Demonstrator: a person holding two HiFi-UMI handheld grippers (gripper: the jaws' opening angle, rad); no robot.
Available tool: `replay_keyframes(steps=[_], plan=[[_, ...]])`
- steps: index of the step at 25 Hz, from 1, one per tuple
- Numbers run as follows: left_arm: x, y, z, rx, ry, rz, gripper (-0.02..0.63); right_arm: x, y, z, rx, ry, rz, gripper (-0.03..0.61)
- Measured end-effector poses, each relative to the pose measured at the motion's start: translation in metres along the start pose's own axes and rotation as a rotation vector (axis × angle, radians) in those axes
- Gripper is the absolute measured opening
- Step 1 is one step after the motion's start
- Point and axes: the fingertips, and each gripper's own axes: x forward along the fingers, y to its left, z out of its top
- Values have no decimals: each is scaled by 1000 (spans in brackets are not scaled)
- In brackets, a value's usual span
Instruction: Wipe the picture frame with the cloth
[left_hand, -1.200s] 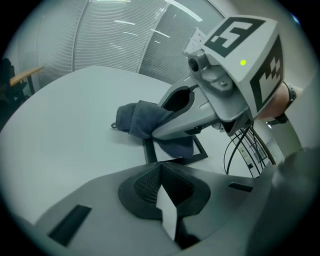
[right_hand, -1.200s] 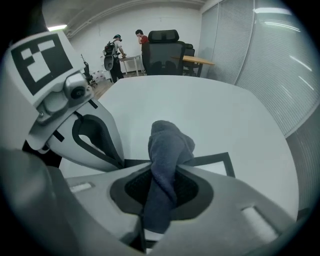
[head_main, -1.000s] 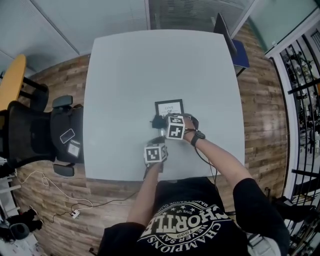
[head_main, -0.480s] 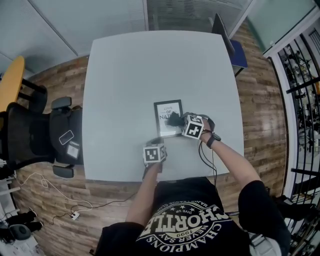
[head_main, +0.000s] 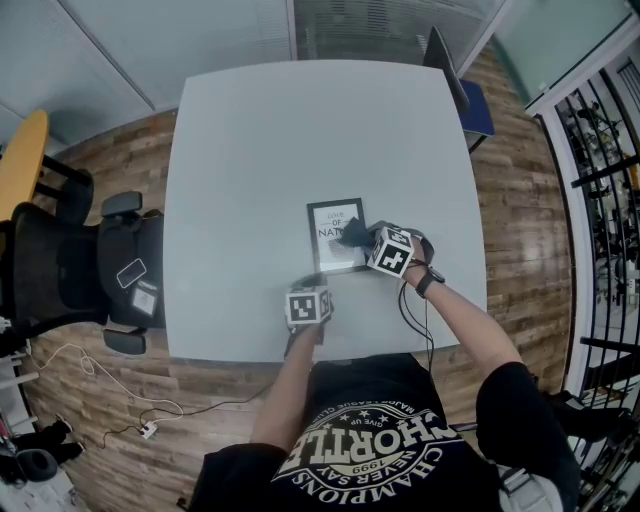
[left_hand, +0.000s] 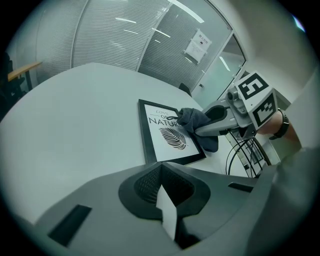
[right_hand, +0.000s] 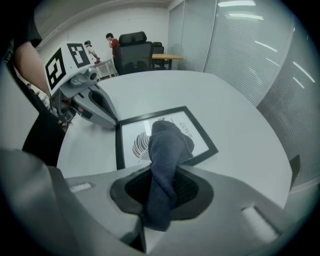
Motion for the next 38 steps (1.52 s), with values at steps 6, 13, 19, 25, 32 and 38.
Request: replay_keyframes(steps=[6,13,19,25,32,38], plan=[[-1,-1,1,-1,-4,3,-5,5,25,60,-100,-68,79,75],[4,-1,-5,-5,2,-1,-5,28,53,105,-228,-61,160,75],[7,-3,-7,-6,-3,-10,-5,42,62,92,-245,-19,192,75],[2,0,-2,-5,-13,3,-5,30,46,53,-237,38,157,75],[-1,2,-1,-3,-9,7,-3,12,29,9,-196,74,121,75],[-1,3,-1,3,-12,5,-5,3,19,-19,-132,97,93,75]])
